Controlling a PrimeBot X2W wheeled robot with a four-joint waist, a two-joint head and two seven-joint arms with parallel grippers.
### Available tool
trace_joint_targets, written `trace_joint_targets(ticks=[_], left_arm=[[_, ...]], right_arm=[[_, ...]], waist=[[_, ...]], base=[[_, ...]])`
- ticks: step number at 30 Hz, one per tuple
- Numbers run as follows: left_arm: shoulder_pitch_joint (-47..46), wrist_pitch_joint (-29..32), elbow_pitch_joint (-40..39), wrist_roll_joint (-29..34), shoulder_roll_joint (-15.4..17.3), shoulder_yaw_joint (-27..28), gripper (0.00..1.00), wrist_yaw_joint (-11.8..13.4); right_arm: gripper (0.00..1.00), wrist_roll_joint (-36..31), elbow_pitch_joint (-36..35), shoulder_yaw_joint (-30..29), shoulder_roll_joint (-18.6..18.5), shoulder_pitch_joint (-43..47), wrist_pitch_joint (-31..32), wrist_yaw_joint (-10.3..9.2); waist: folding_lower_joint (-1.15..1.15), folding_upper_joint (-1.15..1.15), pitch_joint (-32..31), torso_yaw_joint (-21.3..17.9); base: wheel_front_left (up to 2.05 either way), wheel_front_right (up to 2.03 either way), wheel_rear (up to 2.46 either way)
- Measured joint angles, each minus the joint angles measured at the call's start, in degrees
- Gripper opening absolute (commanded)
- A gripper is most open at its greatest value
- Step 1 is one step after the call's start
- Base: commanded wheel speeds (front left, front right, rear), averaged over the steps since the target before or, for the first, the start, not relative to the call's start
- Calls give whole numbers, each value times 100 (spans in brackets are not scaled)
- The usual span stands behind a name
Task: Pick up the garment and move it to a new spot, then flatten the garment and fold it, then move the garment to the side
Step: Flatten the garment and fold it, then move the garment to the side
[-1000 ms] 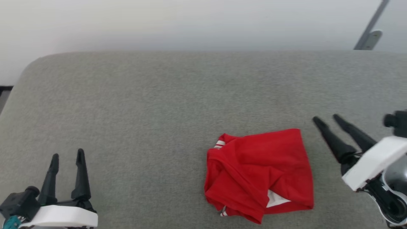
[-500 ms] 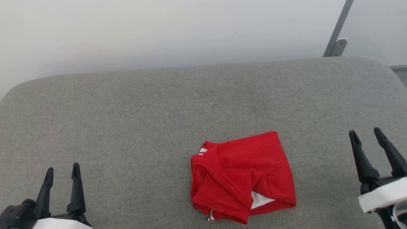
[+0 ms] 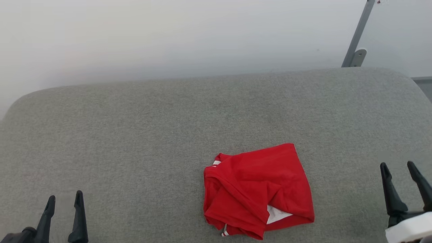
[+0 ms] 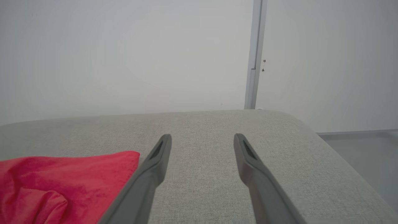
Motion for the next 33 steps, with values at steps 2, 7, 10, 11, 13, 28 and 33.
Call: trace_joint_targets(ticks=[2,7,10,11,13,28,33], left_arm=[[35,0,11,1,-12,25,100,0],[75,0,11,-8,-109,85,100,0],[77,0,10,-9,-144,91,100,0],[77,0,13,-9,-154,92,100,0],[77,0,13,-9,-154,86,100,0],[38,0,7,-36,-222,36,100,0],[-31,0,92,-98,-214,-92,100,0]], right_arm=[[100,-54,-18,-81,85,95,-10,0],[100,-163,-143,-240,250,269,-18,1],[100,-186,-210,-293,309,296,-20,1],[100,-186,-221,-303,320,317,-22,1],[100,-185,-224,-324,336,340,-22,1],[100,350,25,557,35,-87,828,0],[100,812,67,1184,-321,-537,1863,1]], waist=[[0,0,-17,53],[0,0,-49,200],[0,0,-56,280],[0,0,-59,302],[0,0,-60,339],[0,0,24,414],[0,0,75,493]], base=[[0,0,0],[0,0,0],[0,0,0],[0,0,0],[0,0,0],[0,0,0],[0,0,0]])
